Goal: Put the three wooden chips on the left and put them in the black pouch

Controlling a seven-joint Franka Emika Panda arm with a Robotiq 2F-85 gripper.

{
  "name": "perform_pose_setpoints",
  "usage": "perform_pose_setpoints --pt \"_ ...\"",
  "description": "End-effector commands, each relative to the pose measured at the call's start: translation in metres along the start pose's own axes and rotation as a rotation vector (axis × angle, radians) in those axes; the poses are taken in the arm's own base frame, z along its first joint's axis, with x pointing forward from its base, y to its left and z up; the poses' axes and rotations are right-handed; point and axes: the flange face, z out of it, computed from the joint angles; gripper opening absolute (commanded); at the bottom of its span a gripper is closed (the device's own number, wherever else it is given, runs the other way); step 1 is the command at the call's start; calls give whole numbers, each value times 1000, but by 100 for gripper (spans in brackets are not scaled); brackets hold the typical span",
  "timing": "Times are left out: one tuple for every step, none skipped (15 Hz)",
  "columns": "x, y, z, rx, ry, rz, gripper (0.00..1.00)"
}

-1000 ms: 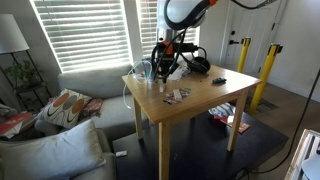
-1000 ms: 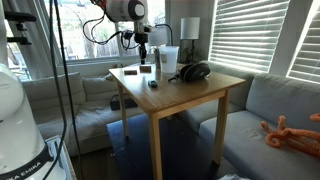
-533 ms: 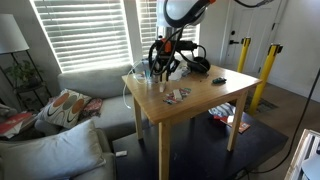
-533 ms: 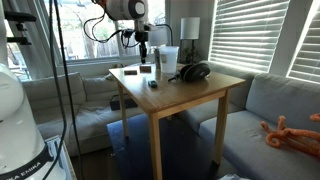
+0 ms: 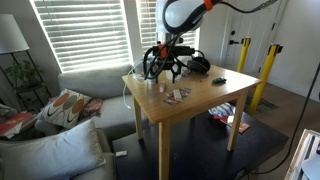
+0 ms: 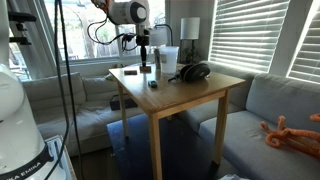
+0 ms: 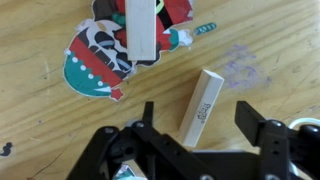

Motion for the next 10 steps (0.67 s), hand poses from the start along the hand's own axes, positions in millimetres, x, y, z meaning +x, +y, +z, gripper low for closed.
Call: perform_pose_setpoints --pt "4 -6 9 -26 12 51 100" --pt "5 -6 12 -30 11 61 100" --pt "6 -6 15 -31 5 66 100" --pt "7 -7 18 -34 -2 67 98" --pt "7 -7 21 -39 -9 65 74" --pt "7 -8 23 -42 -9 67 73" --pt "8 -8 24 -45 -12 64 70" --pt "7 -9 24 -46 -12 59 63" --pt "7 -10 22 -44 -10 53 54" --pt "6 -11 19 -42 -8 46 47"
